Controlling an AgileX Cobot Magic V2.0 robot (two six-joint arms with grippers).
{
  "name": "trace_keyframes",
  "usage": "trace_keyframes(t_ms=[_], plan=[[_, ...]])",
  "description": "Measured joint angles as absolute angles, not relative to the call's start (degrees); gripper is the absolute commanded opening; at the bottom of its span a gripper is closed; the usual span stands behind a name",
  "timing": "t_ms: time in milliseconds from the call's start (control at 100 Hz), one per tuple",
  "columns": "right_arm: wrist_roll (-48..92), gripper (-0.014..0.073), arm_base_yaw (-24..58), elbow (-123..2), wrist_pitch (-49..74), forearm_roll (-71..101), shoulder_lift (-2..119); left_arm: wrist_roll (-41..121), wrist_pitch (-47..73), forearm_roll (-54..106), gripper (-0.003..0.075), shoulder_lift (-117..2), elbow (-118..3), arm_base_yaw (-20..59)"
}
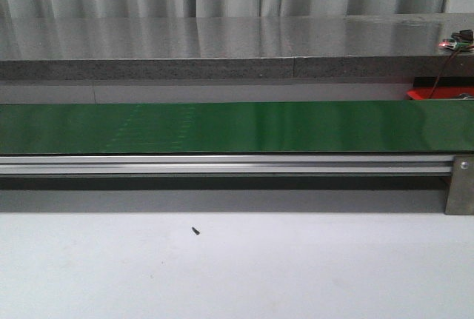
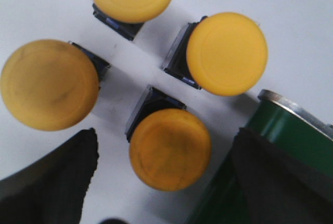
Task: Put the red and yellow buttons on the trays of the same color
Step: 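Move the left gripper down over the yellow buttons, then grasp a yellow button with the left gripper and lift it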
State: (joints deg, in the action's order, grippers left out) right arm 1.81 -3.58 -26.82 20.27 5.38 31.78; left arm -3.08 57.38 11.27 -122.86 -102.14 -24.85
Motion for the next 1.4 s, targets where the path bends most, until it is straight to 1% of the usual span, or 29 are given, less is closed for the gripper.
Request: trace_keyframes(t_ms=[170,250,320,370,470,510,580,800,1070,1200,1400], plan=[[1.81,-0.0057,-3.58,-26.82,20.27,5.38,31.78,-3.08,56.35,11.27,0.0508,-124.32,-102.14,-24.85],[1.81,-0.0057,-3.58,-26.82,20.27,5.38,31.78,-3.11,56.04,11.27,0.0463,-124.98,-102.14,-24.85],[1.81,-0.0057,-3.58,-26.82,20.27,5.38,31.78,-3.11,56.04,11.27,0.0383,-125.38,-102.14,-24.85],[1.81,-0.0057,-3.58,-26.82,20.27,5.38,31.78,-3.11,56.04,11.27,0.0308,-125.47,-102.14,-24.85],[1.81,-0.0057,-3.58,-26.82,20.27,5.38,31.78,-3.11,55.76,11.31,0.0186,-125.47,-102.17,-24.85],[1.81,-0.0057,-3.58,-26.82,20.27,5.38,31.78,-3.11,55.76,11.4,0.0147,-125.47,-102.17,-24.85],[1.81,-0.0057,-3.58,-26.82,20.27,5.38,31.78,-3.11,55.72,11.4,0.0106,-125.47,-102.17,-24.85],[1.81,-0.0057,-3.58,-26.82,20.27,5.38,31.78,-3.11,55.72,11.4,0.0099,-124.61,-102.17,-24.85],[1.81,-0.0057,-3.58,-26.82,20.27,5.38,31.78,-2.76,57.28,11.01,0.0099,-117.75,-102.17,-24.49],[1.81,-0.0057,-3.58,-26.82,20.27,5.38,31.78,-2.63,58.58,10.23,0.0099,-113.79,-102.17,-23.12],[1.81,-0.0057,-3.58,-26.82,20.27,5.38,31.78,-2.61,59.74,9.8,0.0099,-109.11,-102.17,-18.91]])
